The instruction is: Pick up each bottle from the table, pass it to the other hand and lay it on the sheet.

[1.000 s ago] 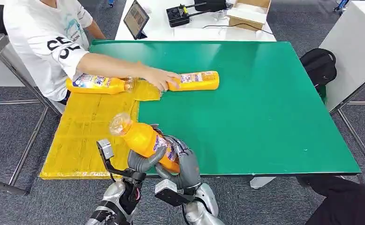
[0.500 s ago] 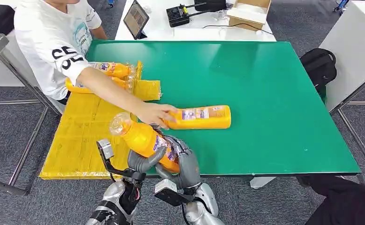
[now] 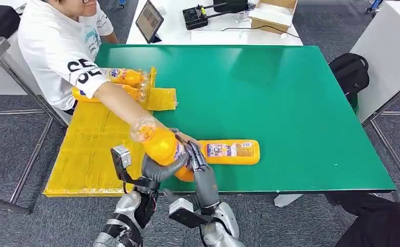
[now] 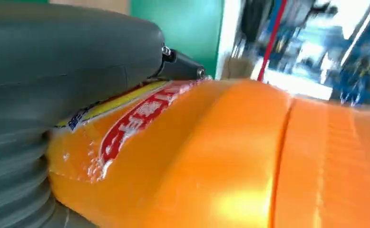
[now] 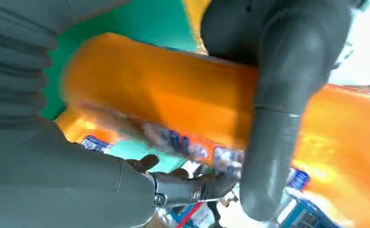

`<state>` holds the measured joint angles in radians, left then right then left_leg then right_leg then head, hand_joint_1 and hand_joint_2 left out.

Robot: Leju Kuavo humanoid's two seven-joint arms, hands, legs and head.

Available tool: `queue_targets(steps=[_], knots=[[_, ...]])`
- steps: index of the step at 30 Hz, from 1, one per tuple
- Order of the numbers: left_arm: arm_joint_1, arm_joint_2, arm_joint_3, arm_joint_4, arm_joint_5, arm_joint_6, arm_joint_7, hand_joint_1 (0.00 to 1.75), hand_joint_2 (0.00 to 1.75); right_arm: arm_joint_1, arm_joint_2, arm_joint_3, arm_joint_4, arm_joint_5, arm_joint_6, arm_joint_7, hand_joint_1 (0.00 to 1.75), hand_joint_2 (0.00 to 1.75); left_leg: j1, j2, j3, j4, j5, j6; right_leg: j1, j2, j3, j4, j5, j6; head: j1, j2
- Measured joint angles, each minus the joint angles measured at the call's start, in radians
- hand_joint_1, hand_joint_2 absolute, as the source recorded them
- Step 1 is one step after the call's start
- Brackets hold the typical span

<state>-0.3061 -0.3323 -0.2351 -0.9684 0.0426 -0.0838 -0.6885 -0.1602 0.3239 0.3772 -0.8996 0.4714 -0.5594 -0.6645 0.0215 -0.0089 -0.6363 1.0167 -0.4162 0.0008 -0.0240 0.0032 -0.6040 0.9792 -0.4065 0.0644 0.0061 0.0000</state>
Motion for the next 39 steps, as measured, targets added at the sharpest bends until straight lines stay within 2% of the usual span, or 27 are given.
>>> queue_targets(steps=[3,8,19,23,26,29,32,34,36,39], knots=[[-0.043,0.01,0.081,-0.038,-0.096,0.222,-0.007,1.75,1.75,0.026,-0.008,0.003,-0.131,-0.053,0.067,0.0,0.0,0.0,0.0,0.004,0.001,0.0,0.0,0.0,0.0,0.004,-0.001,0.0,0.001,-0.001,0.0,0.0],[-0.093,0.029,0.206,-0.066,-0.157,0.295,-0.011,1.75,1.75,0.049,-0.01,-0.005,-0.247,-0.045,0.116,0.0,0.0,0.0,0.001,0.004,0.002,0.0,0.001,-0.002,0.001,0.005,-0.002,0.001,0.002,-0.003,0.0,0.0],[-0.105,0.06,0.256,-0.113,-0.215,0.434,-0.012,1.75,1.75,0.075,-0.019,0.002,-0.353,-0.133,0.102,0.0,0.0,0.0,0.0,0.004,0.001,0.0,0.001,-0.002,0.0,0.005,-0.002,0.001,0.002,-0.003,0.0,0.0],[-0.11,0.077,0.252,-0.116,-0.314,0.576,-0.012,1.75,1.75,0.086,-0.023,0.002,-0.396,-0.178,0.086,0.0,0.0,0.0,0.0,0.004,0.001,0.0,0.001,-0.002,0.0,0.005,-0.003,0.001,0.002,-0.003,0.0,0.0],[-0.134,0.094,0.239,-0.067,-0.577,0.742,-0.002,1.75,1.75,0.093,-0.025,0.0,-0.428,-0.214,0.072,0.0,0.0,0.0,0.001,0.003,0.001,0.0,0.001,-0.002,0.0,0.005,-0.003,0.001,0.002,-0.003,0.0,0.0],[-0.16,0.097,0.299,0.01,-0.95,0.775,-0.001,1.75,1.75,0.095,-0.03,-0.001,-0.454,-0.233,0.066,0.0,0.0,0.0,0.0,0.004,0.001,0.0,0.001,-0.002,0.0,0.005,-0.003,0.001,0.002,-0.003,0.001,0.0],[-0.172,0.096,0.331,0.054,-0.966,0.78,-0.003,1.75,1.75,0.098,-0.032,-0.003,-0.468,-0.235,0.063,0.0,0.0,0.0,0.0,0.005,0.001,0.0,0.001,-0.002,0.0,0.006,-0.003,0.001,0.002,-0.003,0.0,0.0],[-0.177,0.094,0.374,0.063,-1.083,0.782,0.032,1.75,1.75,0.098,-0.034,-0.003,-0.475,-0.246,0.055,0.0,0.0,0.0,0.0,0.005,0.001,0.0,0.001,-0.002,0.0,0.006,-0.004,0.001,0.002,-0.003,0.0,0.0],[-0.193,0.103,0.419,0.092,-1.347,0.783,0.118,1.75,1.75,0.097,-0.036,-0.003,-0.479,-0.261,0.051,0.0,0.0,0.0,0.001,0.004,0.0,0.0,0.001,-0.002,0.0,0.005,-0.004,0.001,0.002,-0.003,0.001,0.0],[-0.215,0.179,0.308,0.195,-1.655,0.782,0.449,1.75,1.75,0.095,-0.041,-0.003,-0.481,-0.276,0.05,0.0,0.0,0.0,0.001,0.006,0.0,0.0,0.001,-0.002,0.001,0.008,-0.005,0.002,0.002,-0.004,0.0,0.0]])
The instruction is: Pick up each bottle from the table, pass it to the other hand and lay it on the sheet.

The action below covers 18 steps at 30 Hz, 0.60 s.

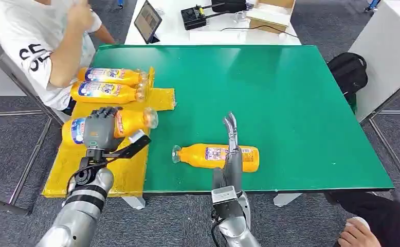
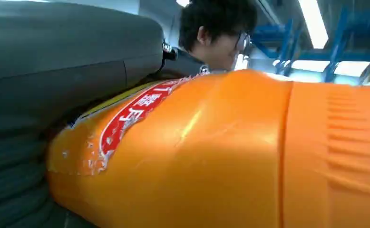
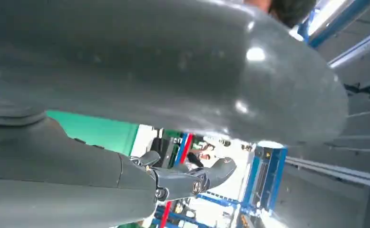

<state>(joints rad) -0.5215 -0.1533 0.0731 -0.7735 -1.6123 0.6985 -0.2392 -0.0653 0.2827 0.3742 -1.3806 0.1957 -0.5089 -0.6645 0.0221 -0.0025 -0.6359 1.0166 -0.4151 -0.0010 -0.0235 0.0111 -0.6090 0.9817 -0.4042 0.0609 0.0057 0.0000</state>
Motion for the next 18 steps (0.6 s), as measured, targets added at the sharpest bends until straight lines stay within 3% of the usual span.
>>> queue_targets(steps=[2,7,18], knots=[[-0.018,0.037,-0.089,0.068,0.023,0.0,0.076,1.75,1.75,-0.001,-0.005,0.0,0.0,-0.006,0.0,0.0,0.0,0.0,0.0,-0.001,0.0,0.0,0.0,0.0,0.0,0.0,0.0,0.0,0.0,0.0,0.0,0.0],[-0.066,0.093,-0.218,0.215,0.05,0.0,0.102,1.75,1.75,-0.008,-0.008,0.0,0.0,-0.016,0.003,0.0,0.0,0.0,0.0,-0.001,-0.001,0.0,0.0,0.0,0.0,0.0,0.0,0.0,0.0,0.0,0.001,0.0],[-0.153,0.115,-0.249,0.421,0.091,-0.08,0.066,1.75,1.75,-0.025,-0.008,0.0,0.017,-0.011,0.031,0.0,0.0,0.0,0.0,-0.002,-0.001,0.0,0.0,0.0,0.0,0.0,0.0,0.0,0.0,0.0,0.001,0.0]])
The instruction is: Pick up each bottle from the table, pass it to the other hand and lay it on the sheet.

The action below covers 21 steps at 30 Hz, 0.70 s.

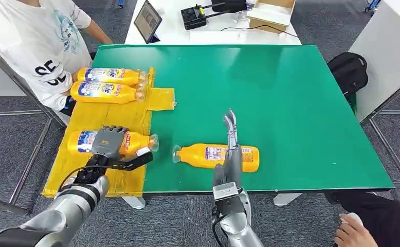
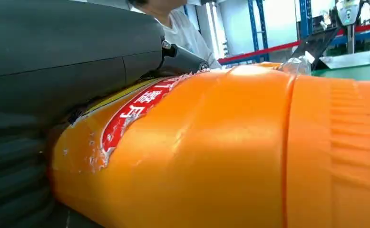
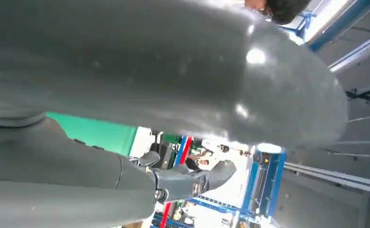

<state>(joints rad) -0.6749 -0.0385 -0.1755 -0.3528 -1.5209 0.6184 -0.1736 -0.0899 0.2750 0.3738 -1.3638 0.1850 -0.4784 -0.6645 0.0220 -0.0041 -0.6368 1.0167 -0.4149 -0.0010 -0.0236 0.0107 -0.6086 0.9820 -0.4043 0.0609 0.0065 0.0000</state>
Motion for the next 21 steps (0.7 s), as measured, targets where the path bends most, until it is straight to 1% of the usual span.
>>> queue_targets(steps=[3,4,5,7,13,14,16,21], knots=[[-0.01,0.0,0.0,0.014,0.012,-0.009,-0.007,1.75,1.75,-0.001,0.0,0.0,0.006,0.001,0.001,0.0,0.0,0.0,0.0,0.0,0.0,0.0,0.0,0.0,0.0,0.0,0.0,0.0,0.0,0.0,0.0,0.0],[-0.012,0.0,0.002,0.016,0.022,-0.015,-0.011,1.19,1.75,-0.002,0.0,0.0,0.008,0.001,0.002,0.0,0.0,0.0,0.0,0.0,0.0,0.0,0.0,0.0,0.0,0.0,0.0,0.0,0.0,0.0,0.0,0.0],[-0.014,0.001,0.004,0.019,0.029,-0.023,-0.016,0.02,1.75,-0.003,0.0,0.0,0.01,0.001,0.002,0.0,0.0,0.0,0.0,0.0,0.0,0.0,0.0,0.0,0.0,0.0,0.0,0.0,0.0,0.0,0.0,0.0],[-0.019,0.001,0.015,0.022,0.057,-0.047,-0.031,0.0,1.75,-0.005,0.0,-0.001,0.016,0.004,0.01,0.0,0.0,0.0,0.0,0.0,0.0,0.0,0.0,0.0,0.0,0.0,0.001,0.0,0.0,0.0,0.0,0.0],[-0.021,0.001,0.024,0.024,0.071,-0.056,-0.038,0.0,1.75,-0.006,0.0,-0.001,0.02,0.005,0.011,0.0,0.0,0.0,0.0,0.0,0.0,0.0,0.0,0.0,0.0,0.0,0.001,0.0,0.0,0.0,0.0,0.0],[-0.022,0.001,0.027,0.024,0.077,-0.058,-0.041,0.0,0.0,-0.006,0.0,-0.001,0.021,0.006,0.011,0.0,0.0,0.0,0.0,0.0,0.0,0.0,0.0,0.0,0.0,0.0,0.001,0.0,0.0,0.0,0.0,0.0],[-0.027,-0.002,0.081,0.025,0.134,-0.088,-0.073,0.0,0.0,-0.01,0.0,-0.001,0.039,0.014,0.021,0.0,0.0,0.0,0.0,0.0,0.001,0.0,0.0,0.0,0.0,0.0,0.001,0.0,0.0,0.0,0.0,0.0],[-0.029,-0.006,0.129,0.025,0.208,-0.146,-0.132,0.0,0.0,-0.014,0.001,-0.001,0.054,0.019,0.029,0.0,0.0,0.0,0.0,0.0,0.001,0.0,0.0,0.0,0.0,0.0,0.001,0.0,0.0,0.0,0.0,0.0]])
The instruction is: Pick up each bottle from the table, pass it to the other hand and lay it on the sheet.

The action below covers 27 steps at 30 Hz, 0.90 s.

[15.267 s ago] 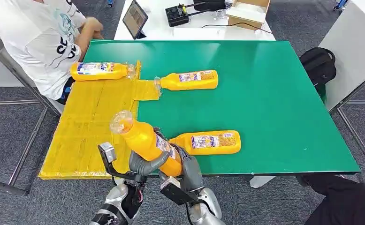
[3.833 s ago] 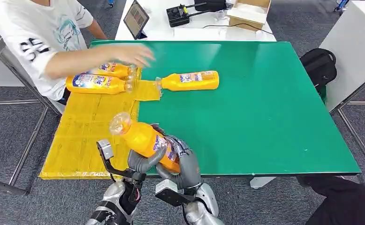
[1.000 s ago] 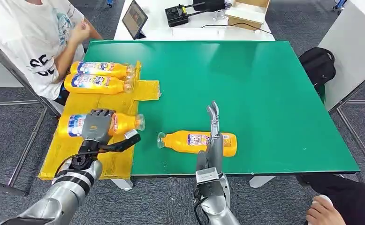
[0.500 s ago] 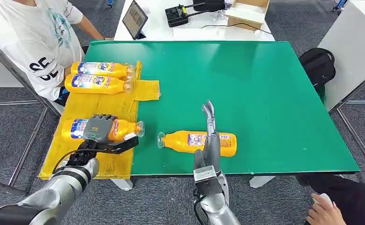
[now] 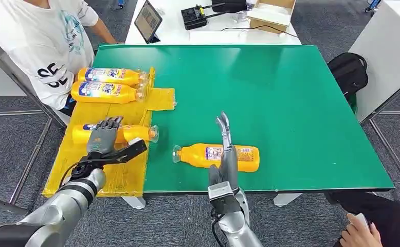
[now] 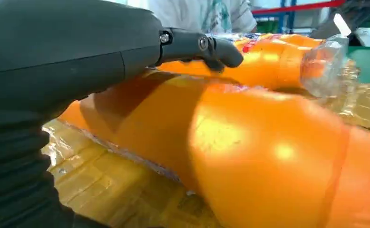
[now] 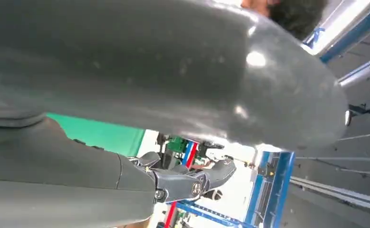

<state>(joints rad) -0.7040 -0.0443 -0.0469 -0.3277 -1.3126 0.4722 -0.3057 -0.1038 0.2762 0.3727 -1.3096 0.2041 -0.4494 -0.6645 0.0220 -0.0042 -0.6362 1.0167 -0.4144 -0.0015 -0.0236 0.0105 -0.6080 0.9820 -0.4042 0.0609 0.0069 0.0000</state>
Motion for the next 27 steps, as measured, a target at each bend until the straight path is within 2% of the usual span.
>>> queue_targets(steps=[3,8,27], knots=[[-0.008,-0.009,0.046,0.0,0.071,-0.058,-0.071,0.0,0.0,-0.004,0.002,-0.001,0.015,0.0,0.01,0.0,0.0,0.0,0.0,0.0,0.0,0.0,0.0,0.0,0.0,0.0,0.0,0.0,0.0,0.0,0.0,0.0],[-0.013,-0.016,0.106,-0.001,0.12,-0.1,-0.122,0.0,0.0,-0.008,0.01,-0.013,0.035,0.002,0.01,0.0,0.0,0.0,0.0,0.0,0.001,0.0,0.0,0.0,0.0,0.0,0.002,0.0,0.0,0.0,0.0,0.0],[-0.013,-0.026,0.152,-0.001,0.13,-0.109,-0.132,0.0,0.0,-0.009,0.017,-0.029,0.063,0.002,0.009,0.0,0.0,0.0,0.0,-0.001,0.003,0.0,0.0,0.0,0.0,-0.001,0.004,0.0,0.0,0.0,0.0,0.0]])
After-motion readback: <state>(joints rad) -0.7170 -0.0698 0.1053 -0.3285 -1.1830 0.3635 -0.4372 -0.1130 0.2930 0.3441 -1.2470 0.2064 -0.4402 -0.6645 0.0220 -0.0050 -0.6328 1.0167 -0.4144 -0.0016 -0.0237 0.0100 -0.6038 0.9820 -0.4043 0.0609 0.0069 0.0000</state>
